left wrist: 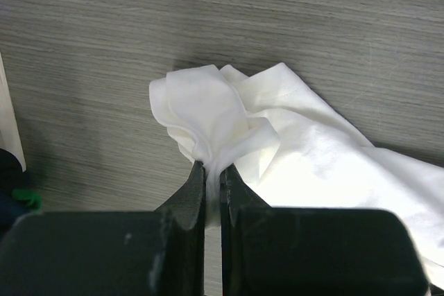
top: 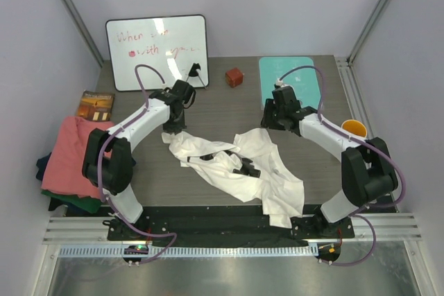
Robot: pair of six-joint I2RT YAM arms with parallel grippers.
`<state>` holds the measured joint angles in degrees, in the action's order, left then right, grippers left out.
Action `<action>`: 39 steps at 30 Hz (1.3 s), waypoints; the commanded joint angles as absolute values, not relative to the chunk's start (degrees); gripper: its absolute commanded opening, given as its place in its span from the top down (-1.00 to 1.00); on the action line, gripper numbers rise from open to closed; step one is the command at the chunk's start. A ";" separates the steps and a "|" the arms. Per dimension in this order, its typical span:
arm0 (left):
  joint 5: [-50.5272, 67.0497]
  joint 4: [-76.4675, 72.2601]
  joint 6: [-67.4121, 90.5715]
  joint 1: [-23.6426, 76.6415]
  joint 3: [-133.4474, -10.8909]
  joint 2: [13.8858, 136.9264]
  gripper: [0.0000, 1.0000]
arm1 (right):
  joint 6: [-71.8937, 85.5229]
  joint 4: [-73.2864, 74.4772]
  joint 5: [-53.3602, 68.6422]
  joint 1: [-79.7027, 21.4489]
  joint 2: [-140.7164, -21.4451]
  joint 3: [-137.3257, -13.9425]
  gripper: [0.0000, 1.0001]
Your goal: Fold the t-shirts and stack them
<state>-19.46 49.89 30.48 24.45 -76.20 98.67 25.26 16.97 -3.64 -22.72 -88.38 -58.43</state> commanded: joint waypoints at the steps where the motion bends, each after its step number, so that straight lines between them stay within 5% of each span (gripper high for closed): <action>1: -18.72 48.69 29.44 24.17 -76.20 98.26 0.99 | 25.40 18.72 -2.81 -22.94 -91.14 -60.20 -0.09; 23: -17.58 48.52 29.18 24.26 -75.76 98.26 0.99 | 25.14 16.61 -1.14 -22.94 -103.00 -61.52 -0.07; 26: -17.58 48.52 29.09 24.26 -75.85 98.35 1.00 | 25.14 16.44 -1.06 -22.94 -103.36 -61.26 0.22; 29: -17.14 48.34 29.18 24.26 -75.76 98.44 1.00 | 25.05 16.17 -2.02 -22.94 -103.18 -60.56 0.68; 30: -17.14 48.25 29.18 24.34 -75.67 98.52 0.99 | 24.87 15.91 -2.28 -22.94 -102.92 -60.38 0.97; 39: -18.11 46.94 29.53 24.35 -74.71 95.28 0.99 | 23.91 14.94 -6.41 -22.85 -92.74 -56.87 0.98</action>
